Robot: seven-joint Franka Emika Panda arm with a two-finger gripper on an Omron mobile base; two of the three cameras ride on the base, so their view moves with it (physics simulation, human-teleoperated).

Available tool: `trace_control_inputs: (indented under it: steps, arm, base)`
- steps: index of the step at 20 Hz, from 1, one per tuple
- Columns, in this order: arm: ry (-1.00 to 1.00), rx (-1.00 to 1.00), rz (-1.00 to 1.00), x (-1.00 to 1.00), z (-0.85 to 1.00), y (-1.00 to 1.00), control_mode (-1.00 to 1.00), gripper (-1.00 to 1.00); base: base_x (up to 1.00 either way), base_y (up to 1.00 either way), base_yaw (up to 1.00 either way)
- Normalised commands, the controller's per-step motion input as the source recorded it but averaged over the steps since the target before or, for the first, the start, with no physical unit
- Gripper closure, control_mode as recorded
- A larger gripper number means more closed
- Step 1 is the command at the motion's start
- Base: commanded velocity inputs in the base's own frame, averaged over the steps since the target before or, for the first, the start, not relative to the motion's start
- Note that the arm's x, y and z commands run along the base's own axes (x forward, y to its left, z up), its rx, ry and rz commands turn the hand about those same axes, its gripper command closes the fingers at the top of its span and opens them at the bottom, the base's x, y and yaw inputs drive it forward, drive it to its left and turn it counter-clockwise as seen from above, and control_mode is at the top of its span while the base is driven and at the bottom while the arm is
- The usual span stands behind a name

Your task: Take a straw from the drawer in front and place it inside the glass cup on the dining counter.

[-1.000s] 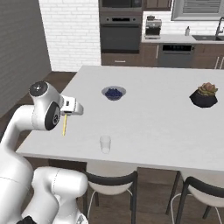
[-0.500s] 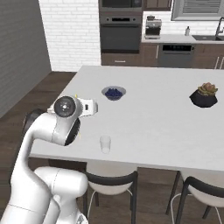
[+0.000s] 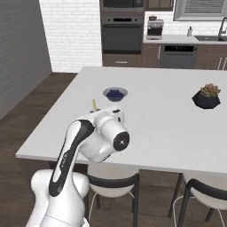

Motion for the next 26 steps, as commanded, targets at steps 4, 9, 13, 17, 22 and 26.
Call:
trace_control_inputs:
  steps: [4, 9, 13, 17, 22, 26]
  arm:
    - [-0.12, 0.00, 0.28, 0.58, 0.01, -0.22, -1.00, 1.00]
    - [-0.01, 0.00, 0.25, 0.69, -0.01, 0.00, -1.00, 1.00]
    - [0.01, 0.00, 0.16, 0.15, -0.13, 0.00, -1.00, 1.00]
    - [0.04, 0.00, 0.01, -0.01, -0.16, 0.00, -1.00, 1.00]
    - [0.14, 0.00, 0.00, -0.12, -0.26, 0.00, -1.00, 1.00]
    - [0.17, 0.00, 0.00, -0.23, -0.23, 0.03, -1.00, 1.00]
  base:
    - [0.00, 0.00, 0.00]
    - [0.00, 0.00, 0.00]
    - [0.00, 0.00, 0.00]
    - [0.00, 0.00, 0.00]
    - [0.00, 0.00, 0.00]
    - [0.00, 0.00, 0.00]
